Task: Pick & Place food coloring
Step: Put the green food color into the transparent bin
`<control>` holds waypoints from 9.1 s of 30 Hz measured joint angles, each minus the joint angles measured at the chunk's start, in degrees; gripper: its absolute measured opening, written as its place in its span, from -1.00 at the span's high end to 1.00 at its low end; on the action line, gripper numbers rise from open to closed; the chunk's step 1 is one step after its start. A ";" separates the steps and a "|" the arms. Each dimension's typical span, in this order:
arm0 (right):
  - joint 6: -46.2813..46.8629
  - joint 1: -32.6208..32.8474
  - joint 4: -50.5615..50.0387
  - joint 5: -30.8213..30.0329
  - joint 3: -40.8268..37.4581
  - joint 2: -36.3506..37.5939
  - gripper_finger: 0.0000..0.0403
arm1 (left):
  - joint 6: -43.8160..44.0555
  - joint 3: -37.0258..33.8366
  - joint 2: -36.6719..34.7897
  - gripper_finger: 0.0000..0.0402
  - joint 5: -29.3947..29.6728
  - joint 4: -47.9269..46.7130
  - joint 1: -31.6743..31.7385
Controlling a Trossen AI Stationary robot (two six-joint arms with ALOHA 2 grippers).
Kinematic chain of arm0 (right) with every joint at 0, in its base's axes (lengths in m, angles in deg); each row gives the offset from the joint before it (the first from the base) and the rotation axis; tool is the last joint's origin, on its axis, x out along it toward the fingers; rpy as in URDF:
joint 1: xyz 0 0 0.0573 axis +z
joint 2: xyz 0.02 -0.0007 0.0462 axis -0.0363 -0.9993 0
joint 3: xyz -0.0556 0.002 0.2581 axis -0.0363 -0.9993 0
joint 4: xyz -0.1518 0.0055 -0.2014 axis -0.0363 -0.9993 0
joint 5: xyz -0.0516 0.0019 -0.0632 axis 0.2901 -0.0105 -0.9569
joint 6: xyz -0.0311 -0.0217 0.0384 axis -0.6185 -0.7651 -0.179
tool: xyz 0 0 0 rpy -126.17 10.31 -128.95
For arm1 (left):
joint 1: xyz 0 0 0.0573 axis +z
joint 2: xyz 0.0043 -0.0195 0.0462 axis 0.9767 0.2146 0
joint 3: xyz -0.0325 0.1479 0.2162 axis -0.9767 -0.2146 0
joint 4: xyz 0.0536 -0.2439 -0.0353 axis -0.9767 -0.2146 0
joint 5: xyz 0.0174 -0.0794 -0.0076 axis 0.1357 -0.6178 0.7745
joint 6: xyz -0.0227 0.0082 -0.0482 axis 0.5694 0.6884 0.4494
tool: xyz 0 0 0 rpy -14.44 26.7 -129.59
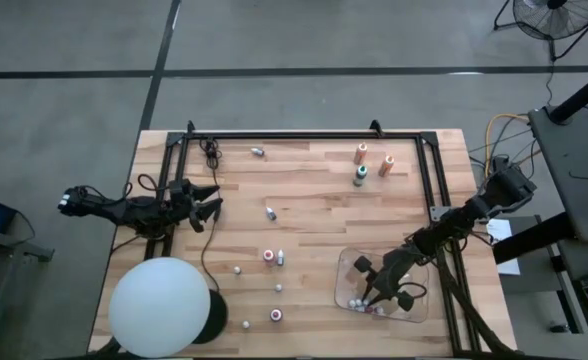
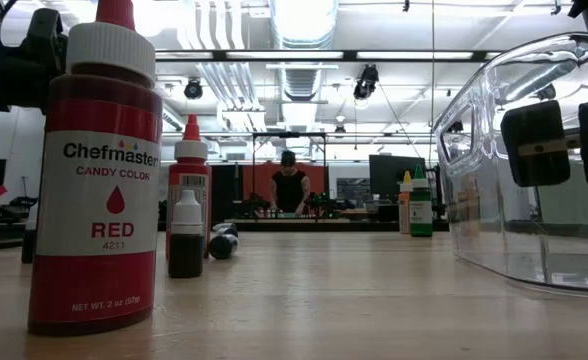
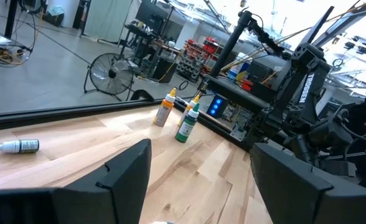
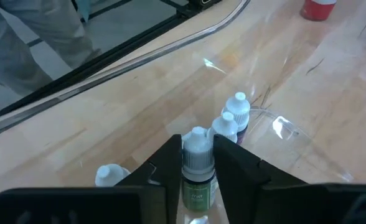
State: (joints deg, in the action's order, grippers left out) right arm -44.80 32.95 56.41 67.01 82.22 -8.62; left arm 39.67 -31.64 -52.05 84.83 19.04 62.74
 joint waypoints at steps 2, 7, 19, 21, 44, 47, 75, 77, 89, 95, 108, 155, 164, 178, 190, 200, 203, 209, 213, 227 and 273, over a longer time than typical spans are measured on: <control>0.00 0.00 0.01 0.00 0.00 0.00 0.54 | -0.01 -0.02 0.00 -0.22 0.00 0.00 -0.01; 0.17 0.00 0.03 0.02 0.00 0.02 0.50 | 0.00 0.00 -0.01 -0.22 0.00 0.00 0.00; 1.05 -0.04 -1.99 -0.02 0.28 2.35 0.55 | 0.01 -0.02 0.00 -0.22 0.00 0.00 -0.01; 0.96 -0.09 -4.75 -0.11 0.90 3.92 0.54 | 0.00 0.00 0.00 -0.22 0.00 0.00 0.01; 4.65 -0.28 -29.18 -19.05 3.85 31.98 -0.01 | 0.01 0.00 0.00 -0.22 0.00 -0.02 0.01; 6.29 -0.28 -30.17 -22.05 3.82 33.95 -0.04 | 0.00 -0.02 0.00 -0.22 0.00 -0.02 -0.01; 15.91 -2.50 -43.74 -64.04 19.17 28.87 -0.08 | 0.01 0.00 0.00 -0.22 0.01 -0.04 0.01; 17.48 -3.60 -46.78 -66.45 21.80 28.22 -0.08 | 0.00 0.00 0.00 -0.22 0.01 -0.04 -0.01; 24.86 -15.80 -63.74 -69.57 39.10 21.90 -0.08 | 0.01 -0.01 0.00 -0.22 0.01 -0.02 0.00; 30.83 -25.94 -71.44 -69.31 46.16 17.84 -0.08 | 0.01 0.00 0.00 -0.22 0.02 -0.02 -0.01; 48.77 -44.21 -87.99 -55.57 53.17 6.76 -0.08 | 0.01 0.00 0.00 -0.22 0.01 -0.02 0.01; 57.51 -54.95 -86.03 -32.41 47.69 -11.89 -0.08 | 0.01 0.00 -0.02 -0.22 0.02 -0.02 -0.01; 55.36 -54.93 -83.42 -31.66 46.04 -11.89 0.08 | -0.01 -0.01 0.00 -0.22 0.01 -0.02 0.00; 50.49 -54.68 -83.77 -30.15 46.55 -11.38 0.33 | 0.00 0.00 0.00 -0.22 0.01 -0.02 0.00; 39.93 -52.08 -90.08 -29.19 53.60 -5.70 0.34 | 0.01 -0.01 0.00 -0.22 0.01 -0.02 0.00; 35.09 -44.74 -96.33 -26.59 56.23 1.86 0.34 | 0.01 -0.01 -0.02 -0.22 0.01 -0.02 0.01; 34.16 -41.04 -99.12 -26.53 56.13 4.36 0.34 | -0.01 -0.01 -0.01 -0.22 0.01 -0.02 0.00; 34.46 -32.86 -104.73 -26.56 56.08 8.34 0.34 | 0.00 0.00 -0.02 -0.22 0.02 -0.02 0.00; 37.33 -26.36 -107.75 -26.36 56.04 10.34 0.34 | 0.01 -0.01 -0.01 -0.22 0.02 -0.02 0.00; 51.04 -0.89 -109.06 -25.54 55.95 12.62 0.34 | 0.01 -0.02 -0.02 -0.22 0.00 -0.02 0.01; 70.11 21.40 -88.26 -27.08 27.58 10.23 0.34 | -0.01 0.00 -0.01 -0.22 0.02 -0.02 0.01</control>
State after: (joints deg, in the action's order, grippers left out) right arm 25.31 54.35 -31.84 39.93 109.80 1.61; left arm 39.66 -31.64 -52.06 84.85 19.02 62.76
